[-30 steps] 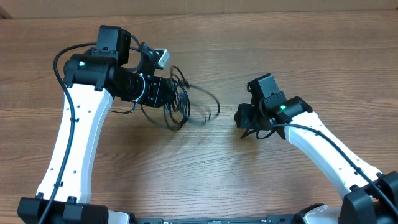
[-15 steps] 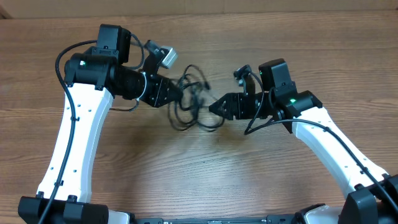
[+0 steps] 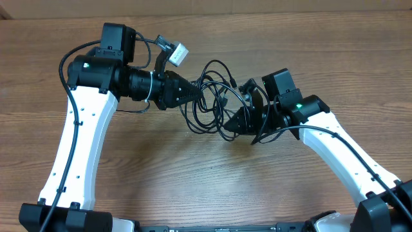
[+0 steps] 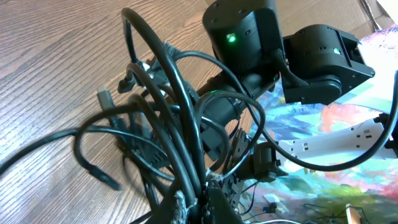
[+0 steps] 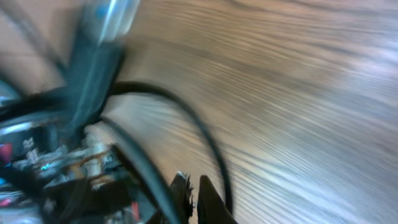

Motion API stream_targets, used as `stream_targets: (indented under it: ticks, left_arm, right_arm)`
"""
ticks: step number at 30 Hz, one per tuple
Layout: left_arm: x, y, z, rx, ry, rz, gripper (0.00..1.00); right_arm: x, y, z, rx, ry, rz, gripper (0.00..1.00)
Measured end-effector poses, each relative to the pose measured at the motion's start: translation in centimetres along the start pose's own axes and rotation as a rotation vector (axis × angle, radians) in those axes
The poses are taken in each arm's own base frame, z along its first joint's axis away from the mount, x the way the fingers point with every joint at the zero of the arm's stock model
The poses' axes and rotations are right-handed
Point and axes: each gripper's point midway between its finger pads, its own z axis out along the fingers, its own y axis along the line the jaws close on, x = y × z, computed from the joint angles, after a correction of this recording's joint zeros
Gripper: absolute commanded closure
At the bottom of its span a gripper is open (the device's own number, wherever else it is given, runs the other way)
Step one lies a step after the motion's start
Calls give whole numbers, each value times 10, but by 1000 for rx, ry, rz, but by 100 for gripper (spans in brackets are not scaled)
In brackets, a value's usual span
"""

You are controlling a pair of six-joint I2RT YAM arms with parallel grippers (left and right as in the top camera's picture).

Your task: Untangle cables

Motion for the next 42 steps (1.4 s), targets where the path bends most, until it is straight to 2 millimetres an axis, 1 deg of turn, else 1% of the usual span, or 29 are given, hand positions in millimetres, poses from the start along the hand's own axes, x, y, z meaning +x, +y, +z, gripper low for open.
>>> stream_targets:
  ticks: [1,2,4,9,11,13,14,16,17,20,25,28,29,31,34,35,37,39,42]
  left_arm:
    - [0,0,0,0,0,0,96]
    - [0,1,0,-5,2,-1,96]
    - [3,8,-1,-42,12,-8,96]
    - [21,39,-4,-187,89,-83,96]
    - [29,49,-9,-235,115,-117,96]
    - [33,60,-18,-283,118,-140,96]
    - [33,67,-26,-310,108,-155,96]
    - [35,82,-44,-363,83,-196,96]
    - [36,86,-50,-379,75,-207,96]
    - [39,100,-69,-428,44,-249,96]
    - [42,108,-83,-457,23,-283,96]
    - [42,111,-88,-466,11,-298,96]
    - [42,112,-89,-467,7,-303,95]
    - [42,110,-89,-459,2,-311,90]
    - [40,107,-85,-443,2,-312,82]
    - [40,106,-83,-439,4,-310,79]
    - [39,102,-76,-426,20,-296,76]
    - [38,97,-68,-413,37,-279,75]
    - [38,87,-52,-387,71,-245,74]
  right_arm:
    - [5,-12,0,65,12,30,96]
    - [8,-18,-1,97,18,45,96]
    - [16,-39,-5,226,29,107,96]
    - [15,-73,-23,457,-18,197,96]
    - [14,-87,-32,537,-47,241,96]
    - [14,-103,-44,615,-72,294,96]
    - [15,-116,-53,657,-89,339,96]
    - [12,-133,-68,707,-131,402,96]
    - [10,-141,-74,730,-149,423,96]
    - [10,-155,-88,776,-177,468,96]
    - [10,-164,-97,807,-199,502,96]
    - [6,-164,-96,793,-214,503,96]
    - [-1,-160,-92,755,-224,479,96]
    - [-13,-150,-83,671,-227,409,96]
    - [-36,-117,-65,459,-227,236,96]
    - [-42,-105,-60,387,-227,188,96]
    - [-48,-88,-55,293,-225,128,96]
    - [-49,-78,-54,244,-218,101,96]
    - [-58,-47,-63,171,-215,25,96]
